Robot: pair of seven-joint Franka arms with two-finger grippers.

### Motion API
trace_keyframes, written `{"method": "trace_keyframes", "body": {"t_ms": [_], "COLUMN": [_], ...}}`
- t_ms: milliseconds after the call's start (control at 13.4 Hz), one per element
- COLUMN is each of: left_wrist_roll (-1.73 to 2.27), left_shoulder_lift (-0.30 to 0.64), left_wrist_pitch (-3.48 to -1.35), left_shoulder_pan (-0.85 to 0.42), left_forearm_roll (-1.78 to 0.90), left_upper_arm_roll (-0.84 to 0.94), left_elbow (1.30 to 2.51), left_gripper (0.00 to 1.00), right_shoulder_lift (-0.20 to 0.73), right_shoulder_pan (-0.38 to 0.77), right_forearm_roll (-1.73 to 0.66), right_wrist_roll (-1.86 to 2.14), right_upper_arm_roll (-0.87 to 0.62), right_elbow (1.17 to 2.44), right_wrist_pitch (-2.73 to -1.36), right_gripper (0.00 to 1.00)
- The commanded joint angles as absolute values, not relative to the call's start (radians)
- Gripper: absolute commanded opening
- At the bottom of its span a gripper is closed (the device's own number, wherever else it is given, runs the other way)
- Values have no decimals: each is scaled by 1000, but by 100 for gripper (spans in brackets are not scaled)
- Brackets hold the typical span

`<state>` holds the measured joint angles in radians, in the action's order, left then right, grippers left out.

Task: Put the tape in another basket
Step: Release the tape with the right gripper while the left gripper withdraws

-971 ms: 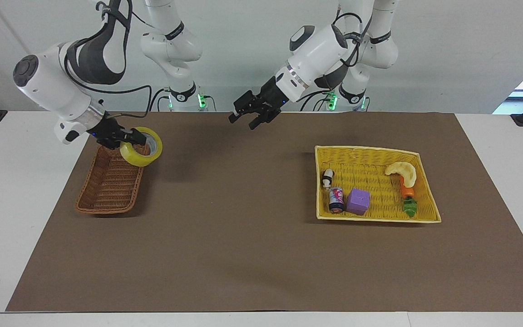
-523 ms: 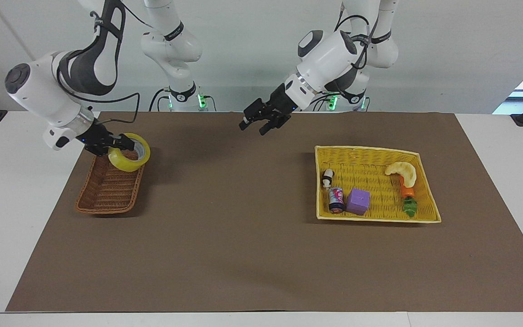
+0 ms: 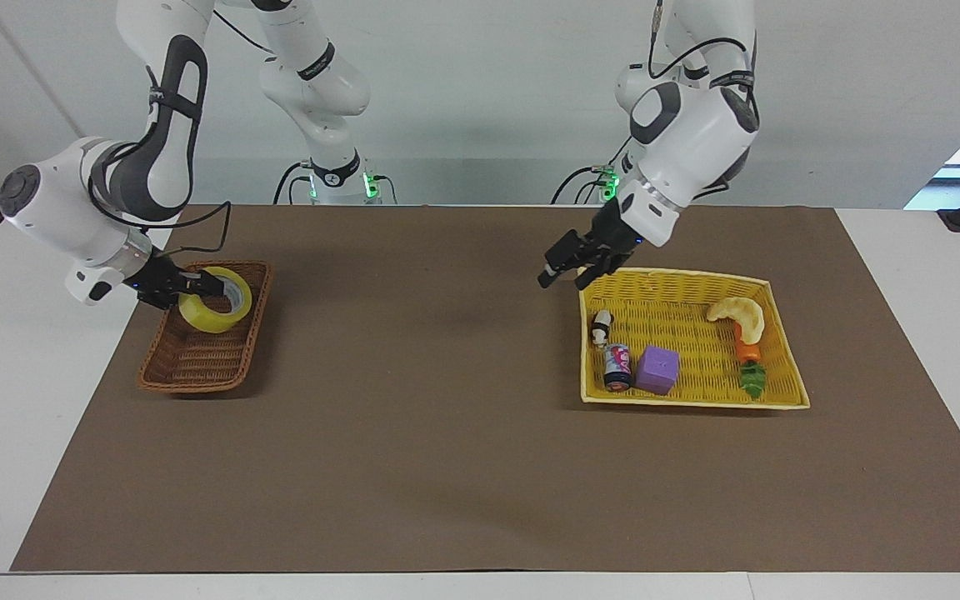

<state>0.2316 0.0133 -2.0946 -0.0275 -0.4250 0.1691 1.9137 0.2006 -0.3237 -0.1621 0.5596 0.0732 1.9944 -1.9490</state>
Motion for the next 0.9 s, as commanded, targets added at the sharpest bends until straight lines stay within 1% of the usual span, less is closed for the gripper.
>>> {"method": "trace_keyframes", "body": {"t_ms": [0, 75, 149, 224, 523, 822], "left_wrist_roll": [181, 140, 80, 33, -51, -77], "left_shoulder_lift": [32, 31, 31, 31, 29, 25], "left_wrist_pitch": [-1964, -1929, -1890, -1858, -1740, -1717], "left_shoulder_pan": [29, 49, 76, 93, 133, 149], "left_forearm_roll": [-266, -206, -162, -132, -19, -11], "left_upper_arm_roll": [183, 181, 183, 181, 181, 181], "left_elbow": [1818, 1800, 1778, 1752, 1655, 1643], "left_gripper": [100, 100, 100, 100, 100, 100], "right_shoulder_lift": [202, 206, 206, 206, 215, 219], "right_shoulder_pan": [-342, -342, -342, -342, -347, -334], "right_forearm_roll": [-146, -146, -150, -156, -187, -193], "right_wrist_roll": [574, 569, 568, 560, 554, 560], "right_upper_arm_roll": [58, 58, 58, 58, 57, 57], "right_elbow": [2010, 2008, 2008, 2006, 1980, 1931], "right_wrist_pitch": [-1967, -1967, -1967, -1967, -1953, -1948], "right_gripper": [32, 57, 90, 100, 100, 100]}}
